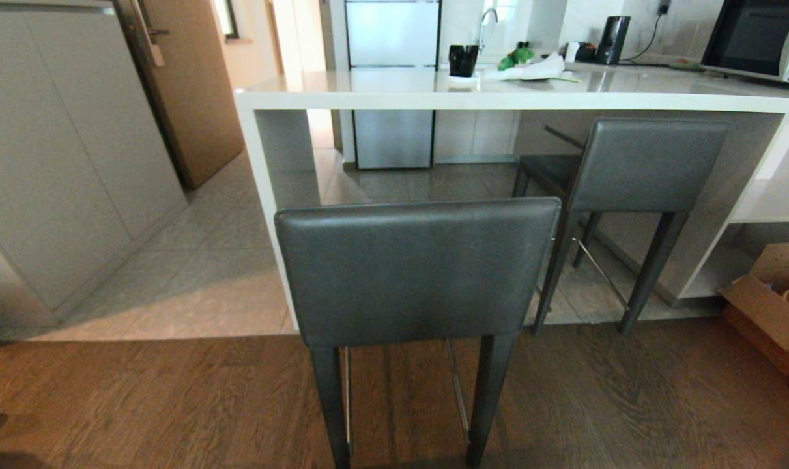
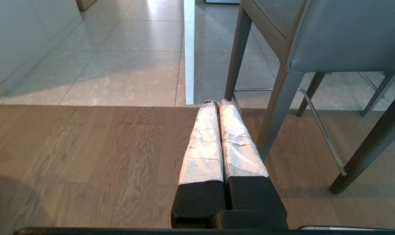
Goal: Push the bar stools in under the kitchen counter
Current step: Pull the gray chair out from under the dining table
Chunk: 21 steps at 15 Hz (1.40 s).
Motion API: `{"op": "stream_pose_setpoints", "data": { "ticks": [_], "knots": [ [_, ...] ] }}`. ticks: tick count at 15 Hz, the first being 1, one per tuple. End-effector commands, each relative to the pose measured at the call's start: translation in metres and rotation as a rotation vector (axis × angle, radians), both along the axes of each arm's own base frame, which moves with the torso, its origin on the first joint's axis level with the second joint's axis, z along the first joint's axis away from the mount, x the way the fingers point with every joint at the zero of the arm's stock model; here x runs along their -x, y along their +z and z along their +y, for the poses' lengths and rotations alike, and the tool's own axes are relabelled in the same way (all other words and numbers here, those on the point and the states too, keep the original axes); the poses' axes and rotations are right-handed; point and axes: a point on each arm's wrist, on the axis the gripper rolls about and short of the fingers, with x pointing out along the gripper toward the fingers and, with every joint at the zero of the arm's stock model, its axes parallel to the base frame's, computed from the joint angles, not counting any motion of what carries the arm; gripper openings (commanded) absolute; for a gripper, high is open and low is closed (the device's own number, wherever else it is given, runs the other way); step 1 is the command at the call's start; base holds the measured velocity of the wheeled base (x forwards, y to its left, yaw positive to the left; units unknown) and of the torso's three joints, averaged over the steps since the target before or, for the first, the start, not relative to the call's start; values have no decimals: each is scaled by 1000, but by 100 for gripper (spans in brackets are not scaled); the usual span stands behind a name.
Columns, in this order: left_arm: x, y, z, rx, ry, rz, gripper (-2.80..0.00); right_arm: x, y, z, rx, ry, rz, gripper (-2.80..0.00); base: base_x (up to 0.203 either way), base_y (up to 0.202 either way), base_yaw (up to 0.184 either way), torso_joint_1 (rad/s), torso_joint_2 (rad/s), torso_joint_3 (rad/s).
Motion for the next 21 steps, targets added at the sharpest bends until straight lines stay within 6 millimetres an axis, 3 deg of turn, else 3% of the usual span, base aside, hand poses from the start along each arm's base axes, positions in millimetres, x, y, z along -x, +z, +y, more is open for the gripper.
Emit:
{"op": "stream_pose_setpoints", "data": {
  "ticks": [1, 6, 13, 21],
  "knots": [
    [0, 0, 0, 1, -1, 3, -280, 0, 0, 0, 0, 1, 2, -280, 0, 0, 0, 0, 0, 0],
    [0, 0, 0, 1, -1, 3, -280, 0, 0, 0, 0, 1, 1, -280, 0, 0, 0, 0, 0, 0],
    [0, -1, 0, 2, -1, 3, -280, 0, 0, 0, 0, 1, 2, -280, 165, 0, 0, 3, 0, 0],
    [0, -1, 0, 5, 1, 3, -280, 0, 0, 0, 0, 1, 2, -280, 0, 0, 0, 0, 0, 0]
  ]
}}
